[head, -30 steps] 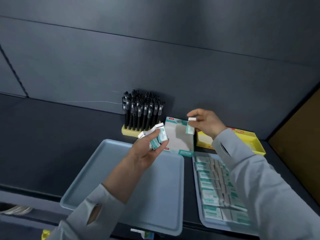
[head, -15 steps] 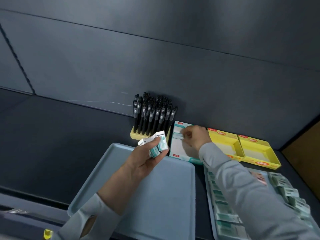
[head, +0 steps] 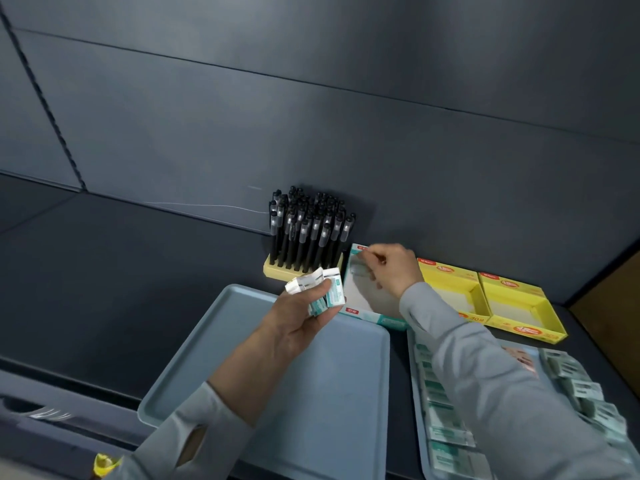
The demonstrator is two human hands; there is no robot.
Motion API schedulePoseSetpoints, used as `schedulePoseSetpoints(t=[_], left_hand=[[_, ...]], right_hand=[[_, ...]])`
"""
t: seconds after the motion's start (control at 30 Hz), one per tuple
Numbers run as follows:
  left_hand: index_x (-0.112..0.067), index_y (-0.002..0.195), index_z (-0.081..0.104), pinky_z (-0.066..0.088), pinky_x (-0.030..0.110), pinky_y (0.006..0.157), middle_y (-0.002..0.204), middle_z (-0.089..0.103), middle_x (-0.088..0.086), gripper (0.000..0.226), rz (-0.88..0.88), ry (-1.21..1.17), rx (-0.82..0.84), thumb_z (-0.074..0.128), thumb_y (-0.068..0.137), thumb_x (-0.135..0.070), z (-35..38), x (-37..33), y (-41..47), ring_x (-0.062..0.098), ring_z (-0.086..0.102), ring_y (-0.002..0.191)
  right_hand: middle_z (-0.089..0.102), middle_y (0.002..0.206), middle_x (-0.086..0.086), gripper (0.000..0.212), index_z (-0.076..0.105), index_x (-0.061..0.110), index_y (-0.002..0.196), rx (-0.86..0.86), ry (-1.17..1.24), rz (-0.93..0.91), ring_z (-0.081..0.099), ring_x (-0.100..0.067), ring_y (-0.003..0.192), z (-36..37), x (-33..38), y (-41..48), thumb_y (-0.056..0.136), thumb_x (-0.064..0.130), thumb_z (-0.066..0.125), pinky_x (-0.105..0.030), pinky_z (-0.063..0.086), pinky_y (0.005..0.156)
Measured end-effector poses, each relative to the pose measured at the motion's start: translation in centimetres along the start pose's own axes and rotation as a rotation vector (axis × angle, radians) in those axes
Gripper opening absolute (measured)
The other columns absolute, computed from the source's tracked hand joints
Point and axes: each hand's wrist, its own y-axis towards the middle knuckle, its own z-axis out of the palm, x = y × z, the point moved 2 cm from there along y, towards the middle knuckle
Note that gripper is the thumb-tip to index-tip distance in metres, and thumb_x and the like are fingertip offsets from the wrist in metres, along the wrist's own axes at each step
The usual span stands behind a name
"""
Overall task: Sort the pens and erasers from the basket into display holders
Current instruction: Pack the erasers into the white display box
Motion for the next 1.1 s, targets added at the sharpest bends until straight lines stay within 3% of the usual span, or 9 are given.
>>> schedulePoseSetpoints(t=[0.07, 0.17, 0.27, 0.4, 0.47, 0.57, 0.67, 0.8, 1.1], left_hand=[[-0.008, 0.106, 0.062, 0.06, 0.034, 0.069, 0.104, 0.069, 0.014, 0.022, 0.015, 0.026, 0.002, 0.065, 0.086, 0.001, 0.2, 0.3, 0.3, 0.024, 0.066, 0.095], [-0.006, 0.112, 0.062, 0.061, 0.031, 0.068, 0.109, 0.068, 0.015, 0.026, 0.018, 0.051, -0.002, 0.066, 0.087, -0.002, 0.7, 0.7, 0.7, 0.024, 0.065, 0.1], [-0.001, 0.116, 0.058, 0.061, 0.033, 0.066, 0.114, 0.064, 0.019, 0.027, 0.035, -0.025, -0.014, 0.062, 0.089, 0.001, 1.0, 0.7, 0.8, 0.027, 0.063, 0.102], [0.0, 0.107, 0.058, 0.059, 0.036, 0.071, 0.11, 0.06, 0.022, 0.022, 0.032, -0.078, -0.057, 0.06, 0.087, 0.009, 0.3, 0.1, 0.6, 0.031, 0.06, 0.097], [0.0, 0.107, 0.057, 0.059, 0.036, 0.071, 0.11, 0.059, 0.022, 0.022, 0.023, -0.083, -0.06, 0.06, 0.087, 0.009, 0.2, 0.0, 0.5, 0.031, 0.06, 0.096], [-0.001, 0.108, 0.056, 0.06, 0.035, 0.069, 0.109, 0.06, 0.022, 0.022, 0.015, -0.08, -0.054, 0.06, 0.088, 0.008, 0.2, -0.1, 0.3, 0.032, 0.061, 0.093], [0.0, 0.112, 0.055, 0.061, 0.034, 0.062, 0.11, 0.059, 0.022, 0.026, 0.012, -0.083, -0.037, 0.06, 0.088, 0.008, 0.1, -0.2, 0.2, 0.032, 0.061, 0.091], [0.001, 0.112, 0.055, 0.06, 0.033, 0.059, 0.111, 0.059, 0.024, 0.026, 0.004, -0.086, -0.01, 0.06, 0.087, 0.009, 0.0, -0.2, 0.4, 0.034, 0.061, 0.094], [-0.002, 0.11, 0.057, 0.061, 0.038, 0.071, 0.12, 0.056, 0.027, 0.03, -0.005, -0.035, 0.032, 0.057, 0.085, 0.015, -0.4, 0.0, 1.5, 0.043, 0.055, 0.113]], right_hand=[[0.068, 0.072, 0.001, 0.017, 0.073, 0.016, 0.094, 0.195, 0.341, 0.006, 0.062, -0.013, 0.066, -0.8, 1.8, -1.1, 0.093, 0.029, 0.063, -0.027, 0.05, 0.052], [0.065, 0.067, 0.005, 0.012, 0.071, 0.01, 0.098, 0.452, 0.41, -0.118, 0.056, -0.002, 0.059, -1.4, 3.8, -2.7, 0.088, 0.015, 0.07, -0.018, 0.046, 0.052], [0.064, 0.069, -0.003, 0.016, 0.067, 0.004, 0.104, 0.367, 0.559, -0.042, 0.058, -0.004, 0.055, -2.4, 2.9, -2.2, 0.088, 0.003, 0.067, -0.017, 0.051, 0.054], [0.062, 0.096, -0.019, 0.02, 0.065, 0.007, 0.094, 0.126, 0.698, 0.199, 0.063, -0.016, 0.064, -3.3, -0.4, -1.4, 0.089, -0.01, 0.056, -0.022, 0.059, 0.062], [0.061, 0.103, -0.022, 0.022, 0.064, 0.007, 0.089, 0.179, 0.606, 0.274, 0.064, -0.021, 0.07, -2.0, -2.0, -1.1, 0.088, -0.013, 0.056, -0.024, 0.06, 0.067], [0.067, 0.106, -0.013, 0.022, 0.067, 0.019, 0.09, 0.23, 0.255, 0.2, 0.065, -0.018, 0.082, 0.1, -3.1, -0.8, 0.079, 0.002, 0.075, -0.024, 0.055, 0.08], [0.068, 0.113, 0.0, 0.023, 0.066, 0.024, 0.093, 0.152, -0.055, 0.099, 0.063, -0.017, 0.097, 0.6, -2.7, -0.7, 0.075, 0.016, 0.079, -0.025, 0.051, 0.083], [0.064, 0.118, 0.0, 0.026, 0.071, 0.027, 0.105, 0.03, -0.381, -0.047, 0.061, -0.024, 0.103, 1.0, -1.8, -0.9, 0.079, 0.025, 0.07, -0.027, 0.049, 0.088], [0.063, 0.117, -0.008, 0.025, 0.071, 0.017, 0.108, -0.056, -0.315, -0.071, 0.06, -0.026, 0.103, 2.4, -2.1, -0.1, 0.085, 0.026, 0.071, -0.029, 0.049, 0.091]])
